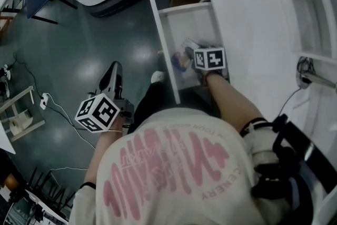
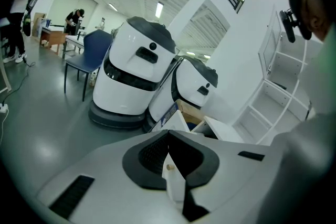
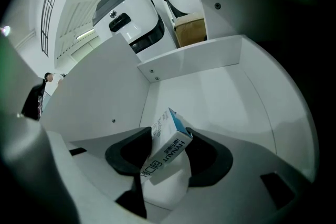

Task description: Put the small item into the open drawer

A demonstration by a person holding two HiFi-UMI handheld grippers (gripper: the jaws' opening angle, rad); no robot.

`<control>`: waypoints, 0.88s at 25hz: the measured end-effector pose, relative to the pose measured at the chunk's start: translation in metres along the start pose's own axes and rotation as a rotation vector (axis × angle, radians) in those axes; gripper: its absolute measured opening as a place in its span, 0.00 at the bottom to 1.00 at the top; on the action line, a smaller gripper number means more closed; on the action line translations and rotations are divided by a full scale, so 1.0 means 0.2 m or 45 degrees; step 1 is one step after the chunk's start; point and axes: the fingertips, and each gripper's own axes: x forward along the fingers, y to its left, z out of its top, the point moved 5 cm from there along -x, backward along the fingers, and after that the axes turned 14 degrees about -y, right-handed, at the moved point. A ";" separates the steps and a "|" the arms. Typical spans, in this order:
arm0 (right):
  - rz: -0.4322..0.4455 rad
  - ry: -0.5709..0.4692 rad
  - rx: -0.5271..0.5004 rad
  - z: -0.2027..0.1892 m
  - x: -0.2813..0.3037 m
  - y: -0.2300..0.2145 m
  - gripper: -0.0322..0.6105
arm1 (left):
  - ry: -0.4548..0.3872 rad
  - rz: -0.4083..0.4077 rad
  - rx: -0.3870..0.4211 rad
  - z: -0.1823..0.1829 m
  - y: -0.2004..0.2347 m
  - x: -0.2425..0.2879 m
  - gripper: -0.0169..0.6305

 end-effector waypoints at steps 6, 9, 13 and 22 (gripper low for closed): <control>0.005 0.024 -0.014 0.01 0.03 -0.02 0.38 | 0.007 0.018 -0.006 -0.01 0.02 0.01 0.07; 0.011 0.030 -0.022 0.01 0.05 -0.02 0.39 | 0.002 0.024 -0.007 -0.01 0.02 0.02 0.07; 0.014 0.036 -0.024 0.02 0.07 -0.02 0.39 | -0.008 0.037 -0.011 0.00 0.03 0.01 0.07; -0.001 0.048 0.000 0.01 0.08 -0.03 0.40 | -0.026 0.066 -0.035 -0.01 0.06 -0.01 0.07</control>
